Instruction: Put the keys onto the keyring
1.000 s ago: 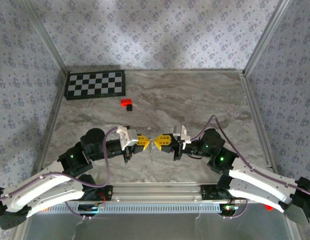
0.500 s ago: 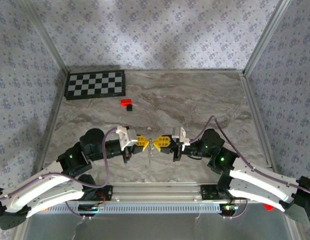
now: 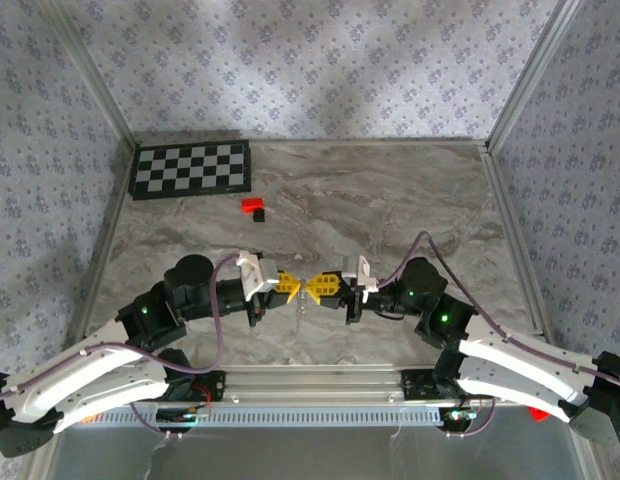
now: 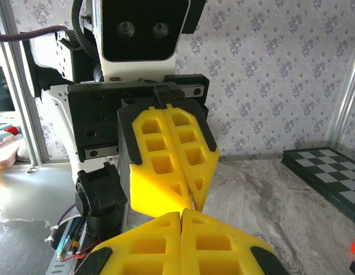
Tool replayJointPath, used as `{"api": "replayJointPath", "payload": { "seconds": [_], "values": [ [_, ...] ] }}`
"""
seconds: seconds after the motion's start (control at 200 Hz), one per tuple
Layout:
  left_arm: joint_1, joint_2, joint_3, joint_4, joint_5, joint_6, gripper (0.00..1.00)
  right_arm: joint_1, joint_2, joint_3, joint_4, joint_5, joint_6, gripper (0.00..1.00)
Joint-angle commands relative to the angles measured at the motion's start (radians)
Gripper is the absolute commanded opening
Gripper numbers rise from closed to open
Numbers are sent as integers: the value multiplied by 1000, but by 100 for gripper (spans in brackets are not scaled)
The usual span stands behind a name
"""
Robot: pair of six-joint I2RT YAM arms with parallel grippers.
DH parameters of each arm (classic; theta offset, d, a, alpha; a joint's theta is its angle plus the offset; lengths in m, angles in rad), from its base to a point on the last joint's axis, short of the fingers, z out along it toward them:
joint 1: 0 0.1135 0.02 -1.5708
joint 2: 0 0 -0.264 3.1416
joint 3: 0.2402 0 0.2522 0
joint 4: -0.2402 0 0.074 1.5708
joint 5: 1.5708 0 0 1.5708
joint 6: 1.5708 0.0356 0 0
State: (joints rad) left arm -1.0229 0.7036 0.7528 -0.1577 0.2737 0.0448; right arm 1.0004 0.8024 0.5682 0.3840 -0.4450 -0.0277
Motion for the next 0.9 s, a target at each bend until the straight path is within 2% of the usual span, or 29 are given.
{"api": "replayJointPath", "payload": {
  "seconds": [0.0, 0.895],
  "values": [
    [1, 5, 46, 40, 4, 17, 0, 20, 3, 45, -28, -75, -25, 0],
    [3, -12, 31, 96, 12, -38, 0, 9, -48, 30, -103, -48, -63, 0]
  ]
}}
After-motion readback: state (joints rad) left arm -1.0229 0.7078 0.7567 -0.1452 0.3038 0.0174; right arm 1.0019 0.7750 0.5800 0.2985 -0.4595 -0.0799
